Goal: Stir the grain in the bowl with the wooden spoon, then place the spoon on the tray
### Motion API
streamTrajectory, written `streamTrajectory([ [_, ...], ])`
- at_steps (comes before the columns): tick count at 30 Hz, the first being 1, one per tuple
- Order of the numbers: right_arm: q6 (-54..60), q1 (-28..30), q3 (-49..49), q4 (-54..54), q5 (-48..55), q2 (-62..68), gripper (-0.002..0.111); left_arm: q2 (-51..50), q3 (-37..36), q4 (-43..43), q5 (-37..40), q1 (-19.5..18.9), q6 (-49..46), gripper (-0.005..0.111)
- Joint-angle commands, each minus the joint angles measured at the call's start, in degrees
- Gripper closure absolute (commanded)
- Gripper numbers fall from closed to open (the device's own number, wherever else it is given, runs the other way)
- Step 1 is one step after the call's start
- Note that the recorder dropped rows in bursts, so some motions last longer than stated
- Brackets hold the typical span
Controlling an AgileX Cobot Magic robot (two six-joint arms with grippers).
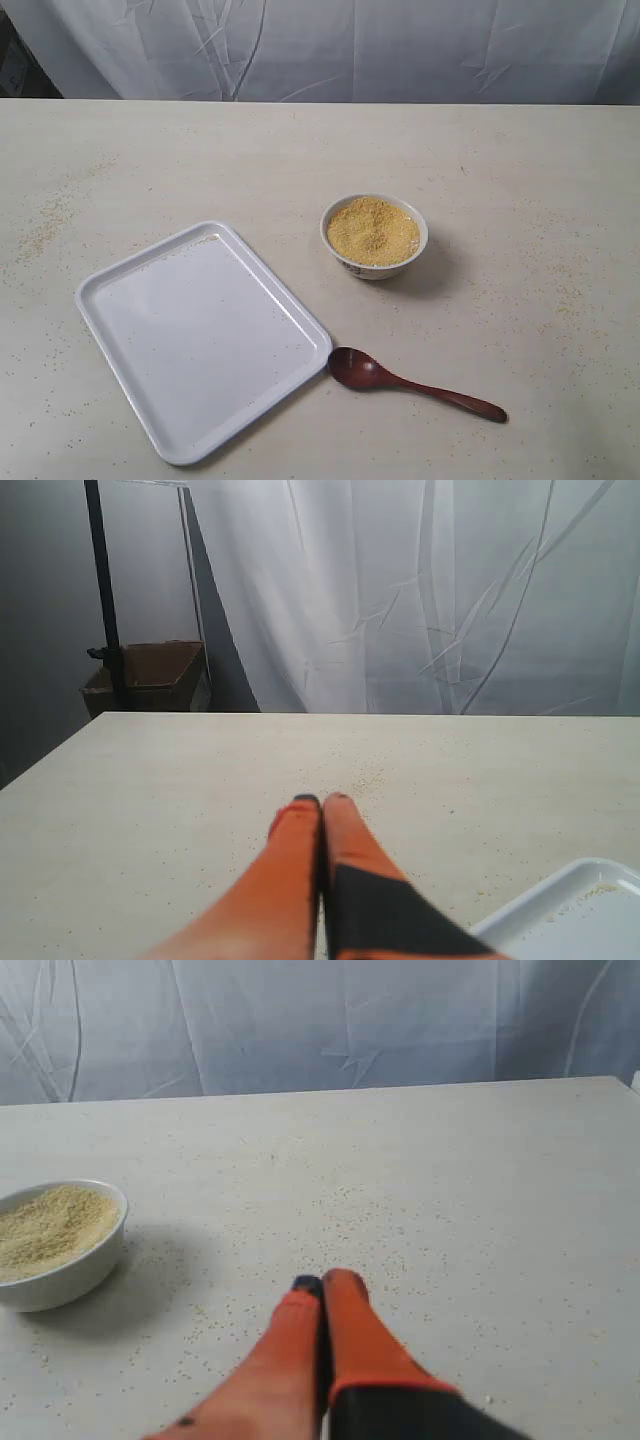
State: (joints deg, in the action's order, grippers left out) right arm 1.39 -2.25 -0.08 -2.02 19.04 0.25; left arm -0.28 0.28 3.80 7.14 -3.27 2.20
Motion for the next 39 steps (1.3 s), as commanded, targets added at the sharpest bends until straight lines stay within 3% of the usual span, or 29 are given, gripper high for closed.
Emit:
streamTrajectory([
  [1,0.1,-0.2,0.1,0.0,-0.4,-0.3,0.109,0.3,-0.3,0.2,0.1,0.0,0.3,0.106],
  [11,0.1,-0.2,0.1,0.0,-1.2,-0.3,0.109,0.3,-0.3,0.2,0.1,0.0,0.1,0.106],
  [17,0.1,-0.2,0.1,-0.4,-8.7,-0.3,0.109,0.3,-0.3,0.2,0.1,0.0,0.3,0.106],
  [25,0.1,-0.2,0.1,-23.3,-27.5,-0.3,0.109,0.3,-0.3,0.2,0.1,0.0,0.1,0.106],
  [27,0.1,-0.2,0.1,-24.5,-30.2,-0.3,0.109,0.3,-0.3,0.2,0.1,0.0,0.1,0.106],
  [32,-0.1,-0.2,-10.5,-17.6,-19.0,3.2,0.109,0.3,-0.3,0.2,0.1,0.0,0.1,0.106],
  [36,3.1,-0.2,-23.1,-18.0,-2.1,18.2,0.109,0.3,-0.3,0.2,0.1,0.0,0.3,0.106],
  [39,12.9,-0.2,-32.8,-24.1,11.7,30.8,0.109,0.3,-0.3,0.2,0.1,0.0,0.3,0.106],
])
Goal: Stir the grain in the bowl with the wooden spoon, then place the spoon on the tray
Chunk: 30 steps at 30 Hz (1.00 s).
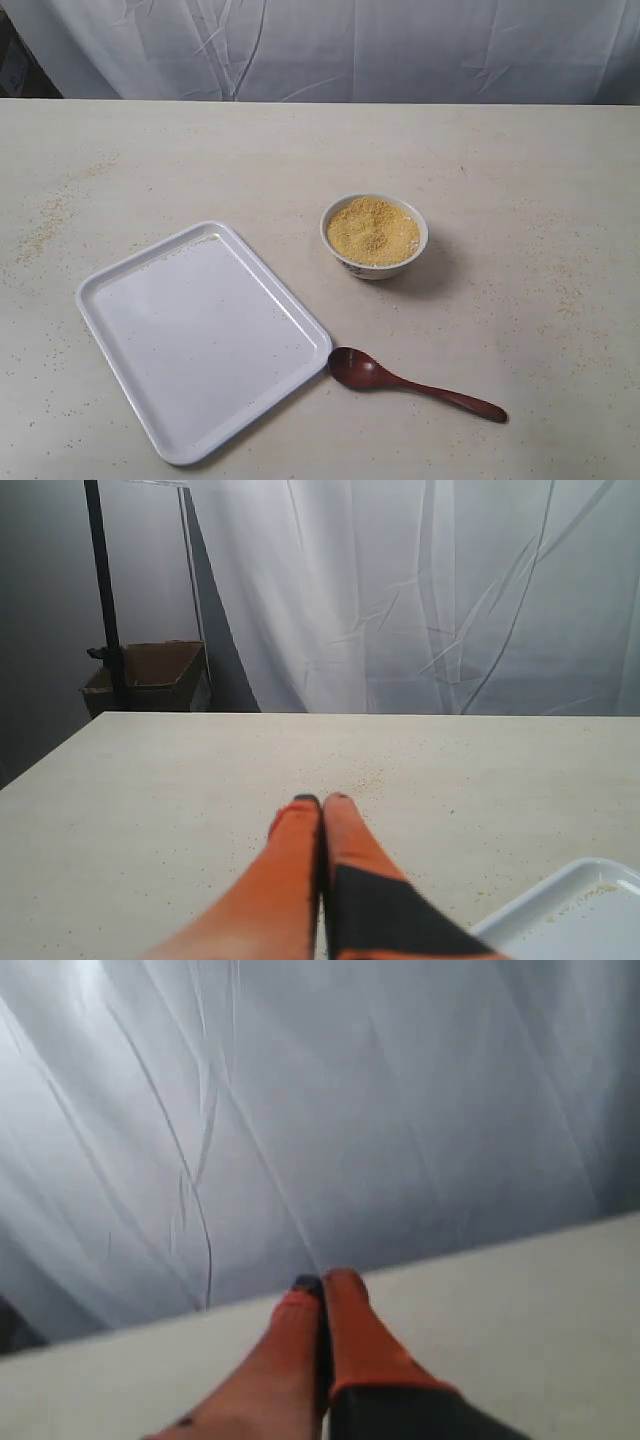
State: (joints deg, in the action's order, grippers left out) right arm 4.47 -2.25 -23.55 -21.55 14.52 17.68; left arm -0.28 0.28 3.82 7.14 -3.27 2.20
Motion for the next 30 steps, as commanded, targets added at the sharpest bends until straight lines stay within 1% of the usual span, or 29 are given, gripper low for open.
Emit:
streamTrajectory([
  [1,14.6,-0.2,-11.9,-7.8,21.4,17.9,0.109,0.3,-0.3,0.2,0.1,0.0,0.3,0.106],
  [4,28.1,-0.2,-15.7,-19.0,33.3,29.0,0.109,0.3,-0.3,0.2,0.1,0.0,0.3,0.106],
  [5,31.4,-0.8,-15.7,-21.7,34.7,32.7,0.109,0.3,-0.3,0.2,0.1,0.0,0.3,0.106],
  [7,33.1,-3.0,-15.3,-21.5,35.3,39.1,0.109,0.3,-0.3,0.2,0.1,0.6,0.3,0.106],
  [9,32.8,-6.8,-14.0,-20.1,33.5,43.9,0.109,0.3,-0.3,0.2,0.1,1.3,0.3,0.106],
  [12,32.8,-15.8,-11.8,-18.5,26.4,50.2,0.109,0.3,-0.3,0.2,0.1,1.6,0.3,0.106],
  [14,32.3,-22.5,-11.3,-15.0,22.4,54.2,0.109,0.3,-0.3,0.2,0.1,1.6,0.3,0.106],
  [16,29.4,-28.4,-11.3,-11.6,19.1,57.7,0.109,0.3,-0.3,0.2,0.1,1.6,0.3,0.106],
  [18,27.9,-32.2,-11.3,-9.2,16.8,60.4,0.107,0.3,-0.3,0.2,0.1,1.6,0.3,0.106],
  [20,26.5,-35.4,-11.3,-5.2,14.3,63.0,0.099,0.3,-0.3,0.2,0.1,1.6,0.3,0.106],
  [21,25.5,-36.4,-11.3,-3.1,13.4,64.3,0.091,0.3,-0.3,0.2,0.1,1.6,0.1,0.106],
  [23,24.3,-37.2,-11.3,0.2,12.6,66.3,0.071,0.3,-0.3,0.2,0.1,1.6,0.1,0.106],
  [24,24.3,-37.2,-11.3,4.6,12.3,68.2,0.046,0.3,-0.3,0.2,0.1,1.6,0.1,0.106],
  [25,24.2,-37.2,-11.3,6.5,12.3,68.9,0.036,0.3,-0.3,0.2,0.1,1.6,0.1,0.106],
  [26,23.8,-37.2,-11.3,8.4,12.6,70.4,0.016,0.3,-0.3,0.2,0.1,1.6,0.1,0.106],
  [27,23.8,-37.2,-11.3,8.4,12.4,71.1,0.011,0.3,-0.3,0.2,0.1,1.6,0.1,0.106],
  [28,23.8,-37.2,-11.3,8.9,12.0,72.7,0.009,0.3,-0.3,0.2,0.1,1.6,0.3,0.106],
  [30,23.8,-37.2,-11.3,9.7,11.9,74.8,0.012,0.3,-0.3,0.2,0.1,1.6,0.3,0.106],
])
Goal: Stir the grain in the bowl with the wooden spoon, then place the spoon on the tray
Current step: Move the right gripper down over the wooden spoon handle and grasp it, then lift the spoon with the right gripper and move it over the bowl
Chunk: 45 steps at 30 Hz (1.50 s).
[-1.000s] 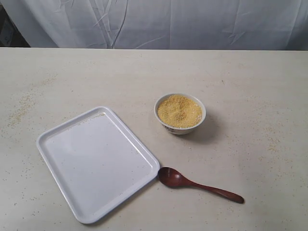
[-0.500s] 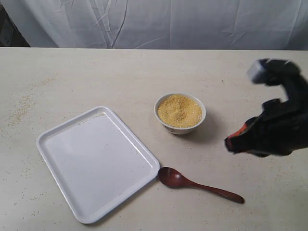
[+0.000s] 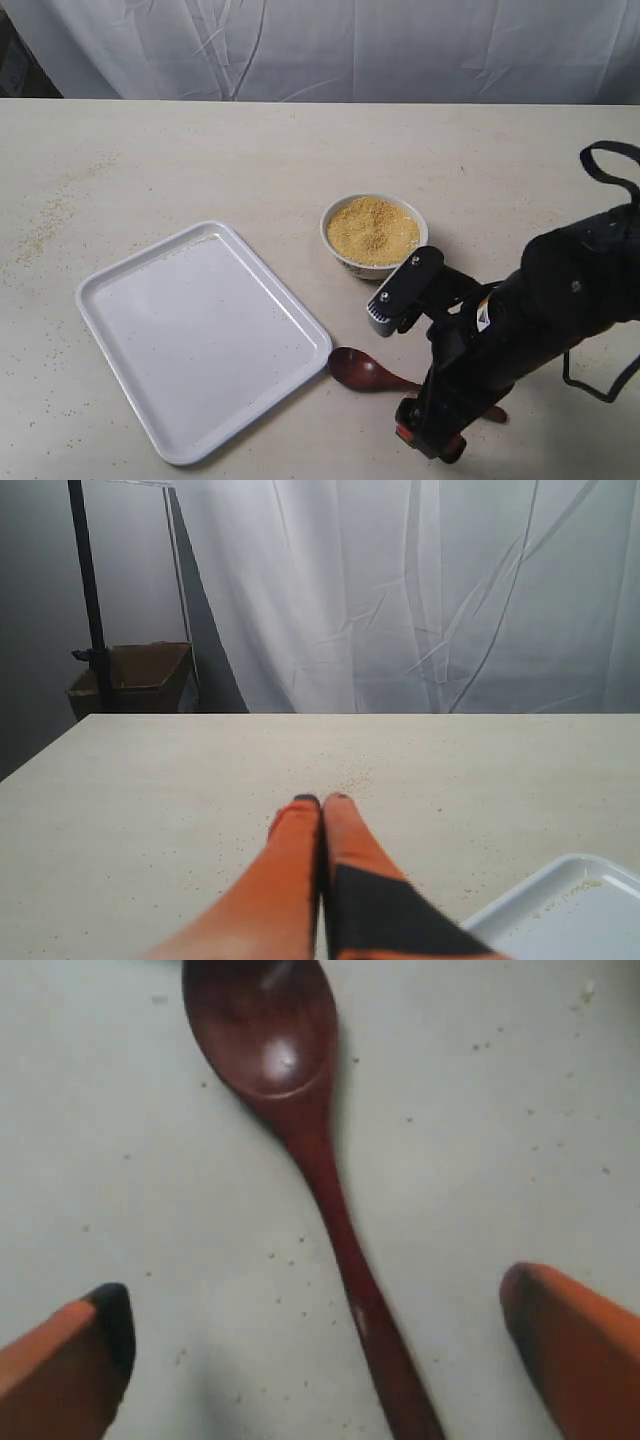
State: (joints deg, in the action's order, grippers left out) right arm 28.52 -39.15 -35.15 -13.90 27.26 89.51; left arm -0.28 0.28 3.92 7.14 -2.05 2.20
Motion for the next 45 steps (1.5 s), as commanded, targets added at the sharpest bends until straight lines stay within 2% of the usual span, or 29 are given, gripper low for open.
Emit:
streamTrajectory([
  [1,-0.2,-0.2,0.3,2.1,-0.8,3.9,0.015,0.3,-0.3,0.1,0.1,0.4,0.3,0.106],
  [3,-0.2,-0.2,0.3,2.4,-0.8,5.5,0.025,0.3,-0.3,0.1,0.1,0.4,0.1,0.106],
  [4,-0.2,-0.2,0.3,3.6,-0.8,6.0,0.038,0.3,-0.3,0.1,0.1,0.4,0.1,0.106],
  [6,-0.2,-0.2,0.3,5.2,-1.2,6.3,0.076,0.3,-0.3,0.1,0.1,0.4,0.1,0.106],
  [7,-0.2,-0.2,0.3,5.1,-1.3,6.3,0.102,0.3,-0.3,0.1,0.1,0.4,0.1,0.106],
  [8,-0.7,-0.2,0.3,5.9,-1.3,6.3,0.107,0.3,-0.3,0.1,0.1,0.4,0.1,0.106],
  [13,-2.1,-0.2,-1.3,10.3,8.6,4.1,0.104,0.3,-0.3,0.1,0.1,0.4,0.3,0.106],
  [17,-7.8,-0.2,-5.1,13.9,17.1,-1.5,0.104,0.3,-0.3,0.1,0.1,0.4,0.3,0.106],
  [23,-8.1,-0.2,-13.8,14.3,16.5,-9.0,0.104,0.3,-0.3,0.1,0.1,0.4,0.1,0.106],
  [25,-8.1,-0.2,-19.3,16.6,21.0,-9.2,0.104,0.3,-0.3,0.1,0.1,0.4,0.1,0.106],
  [29,-9.1,-0.2,-29.8,26.1,32.4,-7.4,0.104,0.3,-0.3,0.1,0.1,0.4,0.3,0.106],
  [31,-10.5,-0.2,-33.8,32.5,36.4,-5.6,0.108,0.3,-0.3,0.1,0.1,0.4,0.3,0.106],
  [35,-12.8,-0.2,-38.5,40.3,42.0,-0.6,0.109,0.3,-0.3,0.1,0.1,0.4,0.1,0.106],
  [41,-12.7,-0.2,-40.2,45.5,42.7,7.9,0.109,0.3,-0.3,0.1,0.1,0.4,0.1,0.106],
  [45,-12.7,-0.2,-40.3,45.9,39.5,13.1,0.109,0.3,-0.3,0.1,0.1,0.4,0.3,0.106],
])
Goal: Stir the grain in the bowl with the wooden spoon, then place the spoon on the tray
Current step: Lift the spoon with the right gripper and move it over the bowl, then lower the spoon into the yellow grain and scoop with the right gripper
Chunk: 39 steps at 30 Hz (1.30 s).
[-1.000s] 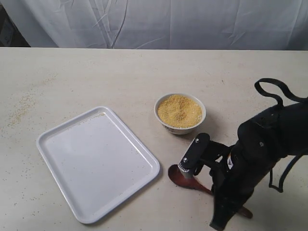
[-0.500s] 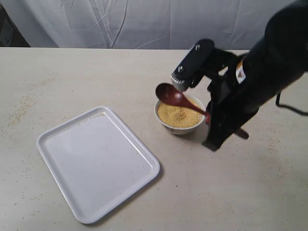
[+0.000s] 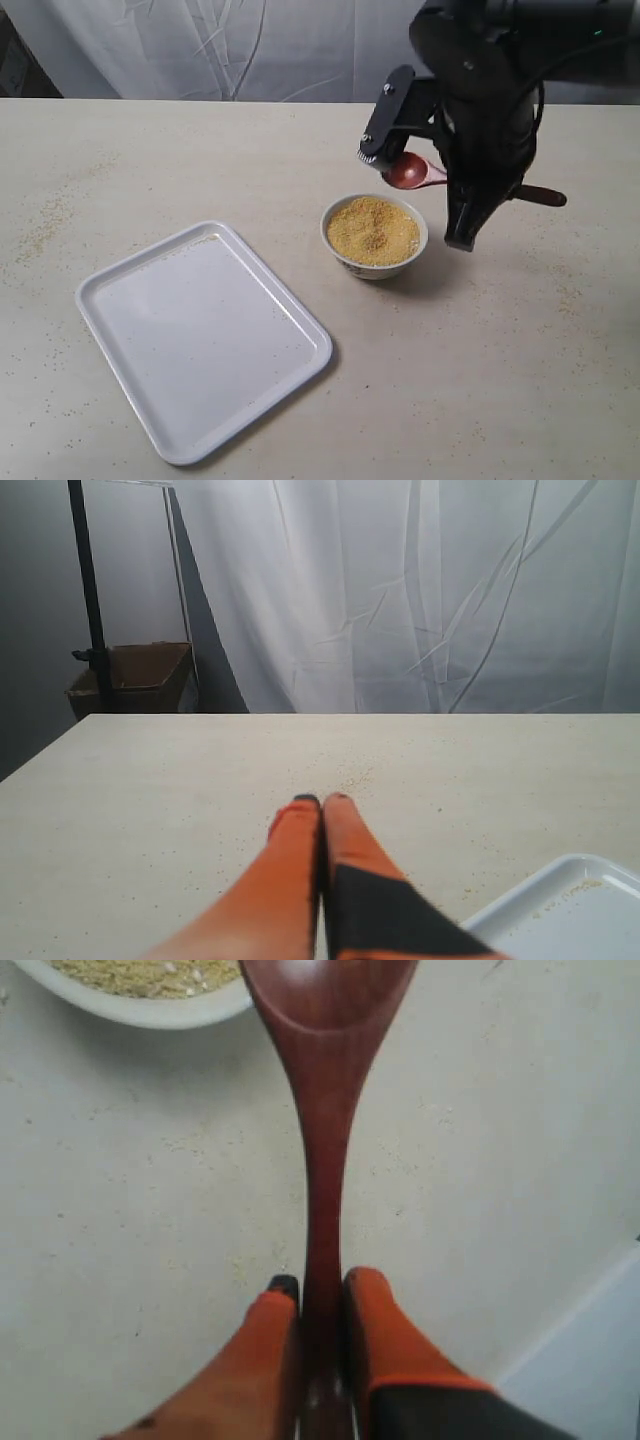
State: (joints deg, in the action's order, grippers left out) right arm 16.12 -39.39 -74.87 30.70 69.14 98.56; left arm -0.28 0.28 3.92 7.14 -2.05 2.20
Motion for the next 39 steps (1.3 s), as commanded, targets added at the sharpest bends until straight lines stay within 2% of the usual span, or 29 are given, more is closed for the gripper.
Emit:
streamTrajectory([
  [1,-0.2,0.0,-0.8,1.5,-2.6,5.4,0.109,0.3,-0.3,0.1,0.1,0.4,0.3,0.106],
  [15,-3.1,0.0,-1.2,11.7,-6.3,16.1,0.109,0.3,-0.3,0.1,0.1,0.4,0.1,0.106],
  [24,-4.1,0.0,-3.2,12.4,-9.4,17.4,0.109,0.3,-0.3,0.1,0.1,0.4,0.3,0.106],
  [39,-4.1,0.0,-3.2,13.0,-3.3,20.3,0.109,0.3,-0.3,0.2,0.1,0.4,0.3,0.106],
])
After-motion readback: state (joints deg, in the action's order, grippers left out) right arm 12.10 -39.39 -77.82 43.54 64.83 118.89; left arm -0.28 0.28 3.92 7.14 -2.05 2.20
